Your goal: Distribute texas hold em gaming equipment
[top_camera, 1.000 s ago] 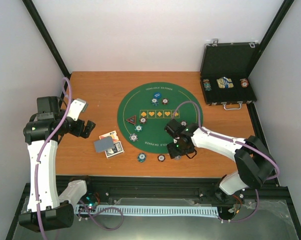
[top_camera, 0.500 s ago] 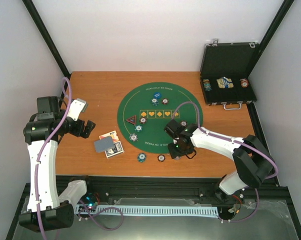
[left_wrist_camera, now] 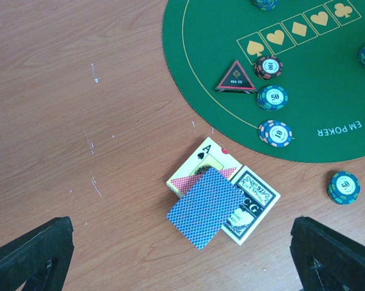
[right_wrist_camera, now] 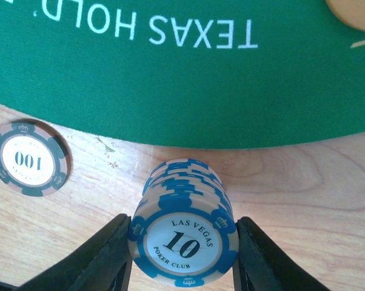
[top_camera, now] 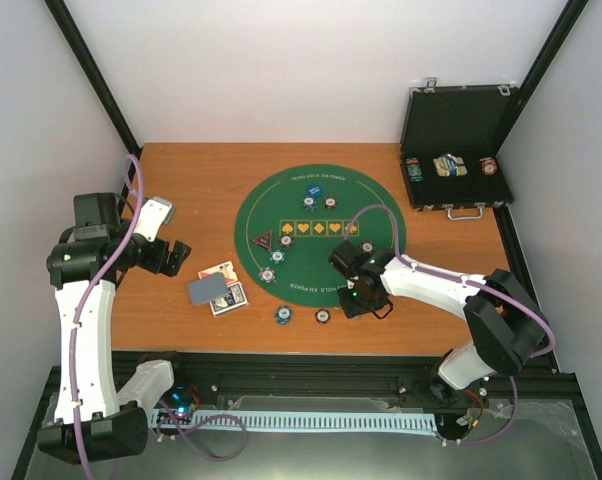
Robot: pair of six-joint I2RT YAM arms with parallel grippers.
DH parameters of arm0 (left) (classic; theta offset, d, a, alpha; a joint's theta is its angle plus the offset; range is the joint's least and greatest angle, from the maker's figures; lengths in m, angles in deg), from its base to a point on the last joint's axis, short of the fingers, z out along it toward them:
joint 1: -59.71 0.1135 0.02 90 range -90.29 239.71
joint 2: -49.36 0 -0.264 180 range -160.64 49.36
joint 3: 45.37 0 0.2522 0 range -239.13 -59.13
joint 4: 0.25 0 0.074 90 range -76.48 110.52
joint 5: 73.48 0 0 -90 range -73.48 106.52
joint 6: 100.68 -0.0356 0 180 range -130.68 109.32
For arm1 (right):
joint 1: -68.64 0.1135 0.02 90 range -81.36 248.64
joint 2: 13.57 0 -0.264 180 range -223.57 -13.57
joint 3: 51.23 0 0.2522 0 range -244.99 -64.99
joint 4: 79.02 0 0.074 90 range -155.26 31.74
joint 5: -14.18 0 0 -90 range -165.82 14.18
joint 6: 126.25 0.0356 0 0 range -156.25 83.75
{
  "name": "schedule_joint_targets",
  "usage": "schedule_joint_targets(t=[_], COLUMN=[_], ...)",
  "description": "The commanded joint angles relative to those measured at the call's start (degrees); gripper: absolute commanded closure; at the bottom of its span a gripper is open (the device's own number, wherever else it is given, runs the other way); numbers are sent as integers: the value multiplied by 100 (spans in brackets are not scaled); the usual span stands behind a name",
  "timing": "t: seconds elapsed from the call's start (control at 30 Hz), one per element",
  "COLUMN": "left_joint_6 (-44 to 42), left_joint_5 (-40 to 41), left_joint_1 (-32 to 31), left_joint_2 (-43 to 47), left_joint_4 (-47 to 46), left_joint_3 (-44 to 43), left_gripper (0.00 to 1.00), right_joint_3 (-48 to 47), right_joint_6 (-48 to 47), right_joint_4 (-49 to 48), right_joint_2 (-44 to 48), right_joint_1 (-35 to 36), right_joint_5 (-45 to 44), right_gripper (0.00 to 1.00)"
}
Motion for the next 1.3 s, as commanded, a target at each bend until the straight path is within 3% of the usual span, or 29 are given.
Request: schedule_joint_targets(t=[0.0,0.43,0.57,0.87,1.1,1.27], left_joint_6=[-11,18,7,51,111,113], left_joint_5=[-44,-57,-44,-96,-169,-262], left_joint_1=[50,45,50,46,46,45], left_joint_2=[50,31,28,-36,-97,-144], left_joint_4=[-96,-118,-105,-92,-83,-69], left_joint_3=[-127,-107,-103,-126,-108,-62], left_gripper=[0,0,0,0,0,0], right_joint_3=[-119,-1013,-1778,-4600,-7244,-8495], right_joint_6=[-3,-197,-471,-982,-1130,-1191], right_joint_4=[122,649,742,785,1347,1559], right_joint_2=[78,161,-218,-2352,-4626,-5572], right_joint_1=[-34,-49,-467,-1850,-2334,-2513], right_joint_5=[-94,-293,-402,-114,-107,-82], right_gripper=[61,70,69,69,69,68])
